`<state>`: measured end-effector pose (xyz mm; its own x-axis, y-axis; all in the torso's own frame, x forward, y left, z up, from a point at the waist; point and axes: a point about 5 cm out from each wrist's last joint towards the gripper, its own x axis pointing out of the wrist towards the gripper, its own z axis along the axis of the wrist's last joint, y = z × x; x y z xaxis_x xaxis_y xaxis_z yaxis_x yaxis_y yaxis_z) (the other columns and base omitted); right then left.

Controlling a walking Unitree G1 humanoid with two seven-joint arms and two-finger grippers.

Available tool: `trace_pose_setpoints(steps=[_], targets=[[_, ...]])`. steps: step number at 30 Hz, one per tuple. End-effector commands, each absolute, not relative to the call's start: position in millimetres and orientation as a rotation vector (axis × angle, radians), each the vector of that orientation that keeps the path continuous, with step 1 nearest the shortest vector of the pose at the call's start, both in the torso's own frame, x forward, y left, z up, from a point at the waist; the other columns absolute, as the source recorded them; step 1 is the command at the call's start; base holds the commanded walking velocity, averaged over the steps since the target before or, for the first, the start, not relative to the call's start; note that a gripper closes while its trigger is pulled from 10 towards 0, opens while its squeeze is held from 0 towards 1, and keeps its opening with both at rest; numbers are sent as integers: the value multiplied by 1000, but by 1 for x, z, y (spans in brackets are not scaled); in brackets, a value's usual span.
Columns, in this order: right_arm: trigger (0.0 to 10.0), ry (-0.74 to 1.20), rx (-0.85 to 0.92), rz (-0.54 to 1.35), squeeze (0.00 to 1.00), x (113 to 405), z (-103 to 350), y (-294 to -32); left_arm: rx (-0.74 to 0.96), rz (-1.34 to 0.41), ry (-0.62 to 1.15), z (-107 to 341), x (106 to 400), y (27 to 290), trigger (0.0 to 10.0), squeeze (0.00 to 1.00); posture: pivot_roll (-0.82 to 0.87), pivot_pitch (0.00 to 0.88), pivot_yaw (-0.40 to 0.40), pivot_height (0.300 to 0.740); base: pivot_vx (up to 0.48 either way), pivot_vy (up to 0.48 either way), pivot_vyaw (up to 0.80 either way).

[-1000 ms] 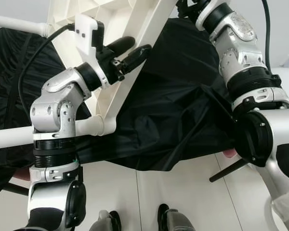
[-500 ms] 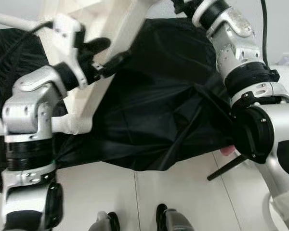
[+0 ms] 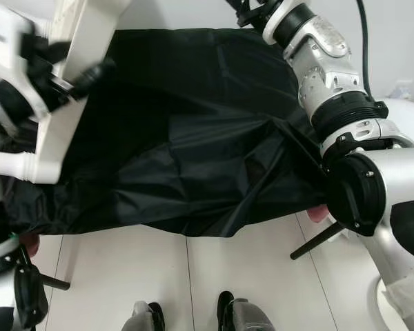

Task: Building children table

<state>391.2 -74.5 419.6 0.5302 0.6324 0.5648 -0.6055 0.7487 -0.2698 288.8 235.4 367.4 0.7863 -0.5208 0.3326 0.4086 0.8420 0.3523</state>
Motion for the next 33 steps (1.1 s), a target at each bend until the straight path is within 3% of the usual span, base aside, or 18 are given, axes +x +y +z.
trace_pose_setpoints(steps=[1, 14, 25, 33], targets=[[10000, -726, -44, 767, 0, 386, 429, -66, 206, -347, -511, 380, 282, 248, 10000, 0, -73, 168, -39, 740, 0, 0, 0], [10000, -702, -17, 791, 0, 387, 425, -62, 98, -274, -480, 369, 282, 260, 10000, 0, -69, 161, -53, 740, 0, 0, 0], [10000, -512, 32, 864, 0, 396, 371, -32, 110, -247, -477, 372, 276, 261, 10000, 0, -44, 153, -67, 740, 0, 0, 0], [10000, -497, 21, 875, 0, 397, 369, -36, 222, -179, -412, 366, 257, 301, 10000, 0, -44, 163, -87, 740, 0, 0, 0]])
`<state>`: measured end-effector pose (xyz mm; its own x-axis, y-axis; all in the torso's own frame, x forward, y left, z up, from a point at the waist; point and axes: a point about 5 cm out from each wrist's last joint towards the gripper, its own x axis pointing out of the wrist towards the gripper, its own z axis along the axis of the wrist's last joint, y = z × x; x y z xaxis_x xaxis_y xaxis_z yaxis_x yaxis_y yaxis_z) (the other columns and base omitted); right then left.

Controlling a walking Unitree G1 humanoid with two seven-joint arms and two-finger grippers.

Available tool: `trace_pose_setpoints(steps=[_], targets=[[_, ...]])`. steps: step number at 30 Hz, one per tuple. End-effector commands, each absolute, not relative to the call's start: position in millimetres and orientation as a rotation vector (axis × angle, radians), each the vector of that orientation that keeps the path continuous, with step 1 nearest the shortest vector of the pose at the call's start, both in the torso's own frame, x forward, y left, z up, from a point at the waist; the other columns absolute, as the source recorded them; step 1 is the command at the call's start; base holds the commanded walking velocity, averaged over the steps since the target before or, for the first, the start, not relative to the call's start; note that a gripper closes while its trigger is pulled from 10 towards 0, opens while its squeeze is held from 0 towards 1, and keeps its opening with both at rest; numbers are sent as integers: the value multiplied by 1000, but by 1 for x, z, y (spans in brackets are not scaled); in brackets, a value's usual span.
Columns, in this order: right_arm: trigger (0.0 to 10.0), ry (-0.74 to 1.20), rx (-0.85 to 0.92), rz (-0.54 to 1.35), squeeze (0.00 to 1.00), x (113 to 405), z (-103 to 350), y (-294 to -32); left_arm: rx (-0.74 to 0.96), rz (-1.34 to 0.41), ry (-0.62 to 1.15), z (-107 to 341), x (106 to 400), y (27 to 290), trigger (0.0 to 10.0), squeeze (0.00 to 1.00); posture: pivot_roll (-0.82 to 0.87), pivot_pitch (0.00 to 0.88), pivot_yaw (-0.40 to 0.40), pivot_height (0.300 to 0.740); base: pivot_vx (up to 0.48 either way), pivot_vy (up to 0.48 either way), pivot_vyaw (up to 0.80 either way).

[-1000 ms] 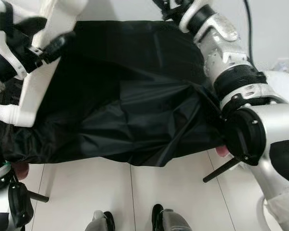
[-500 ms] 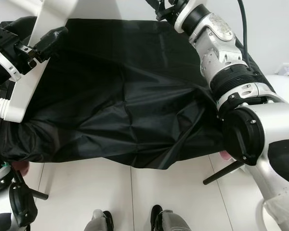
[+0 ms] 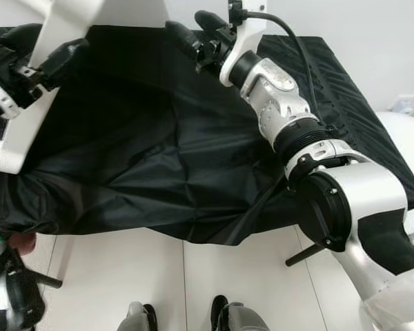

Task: Building children table

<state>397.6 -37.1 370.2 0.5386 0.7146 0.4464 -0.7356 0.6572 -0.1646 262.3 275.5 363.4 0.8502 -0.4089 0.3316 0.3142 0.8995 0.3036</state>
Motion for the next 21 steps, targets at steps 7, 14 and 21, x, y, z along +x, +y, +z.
trace_pose_setpoints(steps=[7, 14, 21], targets=[[10000, -470, 1, 883, 0, 398, 362, -31, 342, -421, -258, 357, 253, 328, 10000, 0, -31, 172, -99, 740, 0, 0, 0], [10000, -456, 10, 871, 0, 399, 356, -31, 395, -440, -176, 374, 260, 342, 10000, 0, -12, 182, -76, 740, 0, 0, 0], [10000, -431, 13, 859, 0, 401, 347, -33, 402, -422, -207, 381, 259, 349, 10000, 0, -17, 187, -72, 740, 0, 0, 0]])
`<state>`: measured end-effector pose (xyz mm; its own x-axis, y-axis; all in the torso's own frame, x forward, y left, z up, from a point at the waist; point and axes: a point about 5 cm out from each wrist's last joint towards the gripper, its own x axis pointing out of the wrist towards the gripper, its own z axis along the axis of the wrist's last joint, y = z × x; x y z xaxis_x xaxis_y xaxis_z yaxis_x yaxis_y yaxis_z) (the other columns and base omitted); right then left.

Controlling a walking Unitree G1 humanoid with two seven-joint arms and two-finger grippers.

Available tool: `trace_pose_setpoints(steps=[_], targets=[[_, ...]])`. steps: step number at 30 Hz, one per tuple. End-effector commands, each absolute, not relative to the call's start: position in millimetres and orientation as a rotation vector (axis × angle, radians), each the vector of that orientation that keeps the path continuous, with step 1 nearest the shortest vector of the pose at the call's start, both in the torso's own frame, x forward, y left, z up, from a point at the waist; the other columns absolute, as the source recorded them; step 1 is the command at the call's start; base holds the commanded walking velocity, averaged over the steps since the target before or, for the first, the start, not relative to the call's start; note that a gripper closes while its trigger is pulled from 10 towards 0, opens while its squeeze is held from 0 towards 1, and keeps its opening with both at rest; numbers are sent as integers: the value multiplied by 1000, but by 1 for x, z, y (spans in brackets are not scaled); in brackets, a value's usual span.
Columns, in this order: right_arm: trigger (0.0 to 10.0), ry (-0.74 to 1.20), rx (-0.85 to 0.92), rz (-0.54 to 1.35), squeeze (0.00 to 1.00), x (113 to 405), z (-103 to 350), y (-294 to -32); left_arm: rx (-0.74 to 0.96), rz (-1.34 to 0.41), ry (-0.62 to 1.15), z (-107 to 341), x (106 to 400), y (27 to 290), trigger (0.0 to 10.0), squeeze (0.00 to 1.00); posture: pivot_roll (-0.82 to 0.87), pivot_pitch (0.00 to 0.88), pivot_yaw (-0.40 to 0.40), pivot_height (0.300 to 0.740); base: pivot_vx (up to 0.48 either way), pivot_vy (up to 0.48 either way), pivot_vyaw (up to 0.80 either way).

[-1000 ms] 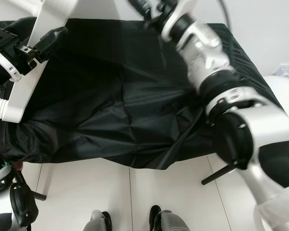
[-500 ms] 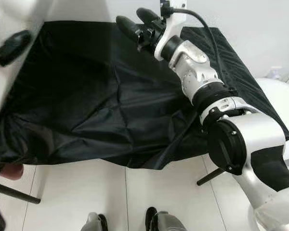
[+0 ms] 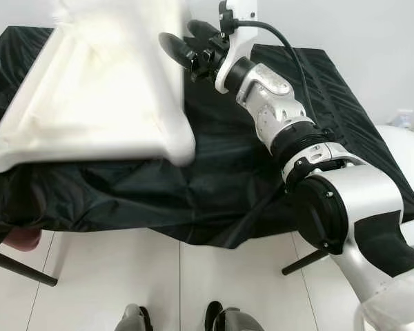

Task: Building children table

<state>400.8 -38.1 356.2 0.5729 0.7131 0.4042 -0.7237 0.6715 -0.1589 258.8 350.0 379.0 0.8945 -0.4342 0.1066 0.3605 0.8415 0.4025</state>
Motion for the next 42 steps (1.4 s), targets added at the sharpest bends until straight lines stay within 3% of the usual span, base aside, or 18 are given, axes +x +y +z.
trace_pose_setpoints(steps=[1, 16, 24, 34, 42], targets=[[10000, -431, 13, 859, 0, 401, 347, -33, 402, -422, -207, 381, 259, 349, 10000, 0, -17, 187, -72, 740, 0, 0, 0], [10000, -433, 32, 801, 0, 404, 346, -41, 427, -496, -194, 365, 265, 340, 10000, 0, -4, 179, -66, 740, 0, 0, 0], [10000, -444, 4, 565, 0, 414, 324, -84, 394, -476, -197, 313, 291, 292, 10000, 0, -8, 175, -61, 740, 0, 0, 0], [10000, -414, 16, 429, 0, 415, 296, -122, 251, -403, -214, 283, 316, 262, 10000, 0, -8, 158, -51, 740, 0, 0, 0], [10000, -443, 13, 351, 0, 389, 248, -150, 156, -362, -190, 246, 312, 224, 10000, 0, -10, 146, -30, 740, 0, 0, 0]])
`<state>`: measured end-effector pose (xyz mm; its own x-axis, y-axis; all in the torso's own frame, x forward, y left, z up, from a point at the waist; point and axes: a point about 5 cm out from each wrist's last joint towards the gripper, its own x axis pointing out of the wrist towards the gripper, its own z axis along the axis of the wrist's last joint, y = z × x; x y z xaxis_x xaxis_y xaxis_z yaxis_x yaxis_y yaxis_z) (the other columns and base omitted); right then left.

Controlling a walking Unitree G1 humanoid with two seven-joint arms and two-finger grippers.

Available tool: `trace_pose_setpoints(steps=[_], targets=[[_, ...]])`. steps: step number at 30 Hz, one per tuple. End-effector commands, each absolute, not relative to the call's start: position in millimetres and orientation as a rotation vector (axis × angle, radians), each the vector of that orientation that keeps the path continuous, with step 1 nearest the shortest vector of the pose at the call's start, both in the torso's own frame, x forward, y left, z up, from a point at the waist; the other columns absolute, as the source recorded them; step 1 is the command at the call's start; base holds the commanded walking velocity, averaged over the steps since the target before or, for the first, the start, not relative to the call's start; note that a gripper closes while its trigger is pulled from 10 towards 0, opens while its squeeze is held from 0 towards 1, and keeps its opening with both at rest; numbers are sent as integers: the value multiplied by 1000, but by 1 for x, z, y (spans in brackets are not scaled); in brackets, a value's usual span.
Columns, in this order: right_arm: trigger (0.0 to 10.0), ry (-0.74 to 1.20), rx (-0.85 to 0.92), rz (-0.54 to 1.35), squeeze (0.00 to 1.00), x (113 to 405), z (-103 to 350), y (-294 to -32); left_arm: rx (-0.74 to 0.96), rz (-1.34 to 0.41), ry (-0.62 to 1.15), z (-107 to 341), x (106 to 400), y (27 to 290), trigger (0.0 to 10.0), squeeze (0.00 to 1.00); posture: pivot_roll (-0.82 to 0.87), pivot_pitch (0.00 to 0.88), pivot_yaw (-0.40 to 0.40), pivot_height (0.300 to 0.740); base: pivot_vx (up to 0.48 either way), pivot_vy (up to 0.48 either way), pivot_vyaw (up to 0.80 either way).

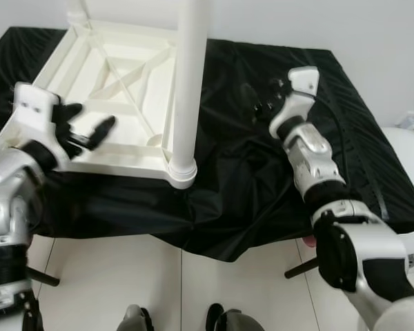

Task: Building children table

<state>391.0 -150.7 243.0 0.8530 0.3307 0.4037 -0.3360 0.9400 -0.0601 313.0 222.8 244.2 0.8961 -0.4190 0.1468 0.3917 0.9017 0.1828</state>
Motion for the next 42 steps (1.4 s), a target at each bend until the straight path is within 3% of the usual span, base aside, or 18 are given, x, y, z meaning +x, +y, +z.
trace_pose_setpoints(steps=[1, 8, 18, 42], targets=[[10000, -447, 12, 367, 0, 381, 241, -151, 149, -358, -174, 239, 310, 220, 10000, 0, -10, 143, -25, 740, 0, 0, 0], [10000, -424, -1, 461, 0, 338, 217, -160, 117, -318, -104, 205, 302, 206, 10000, 0, -27, 137, -11, 740, 0, 0, 0], [10000, -268, -25, 305, 0, 324, 183, -192, 150, -322, -60, 194, 298, 205, 10000, 0, -34, 135, -4, 740, 0, 0, 0], [10000, 91, 34, 375, 0, 286, 140, -185, 185, -377, 83, 163, 281, 197, 10000, 0, -51, 189, 12, 740, 0, 0, 0]])
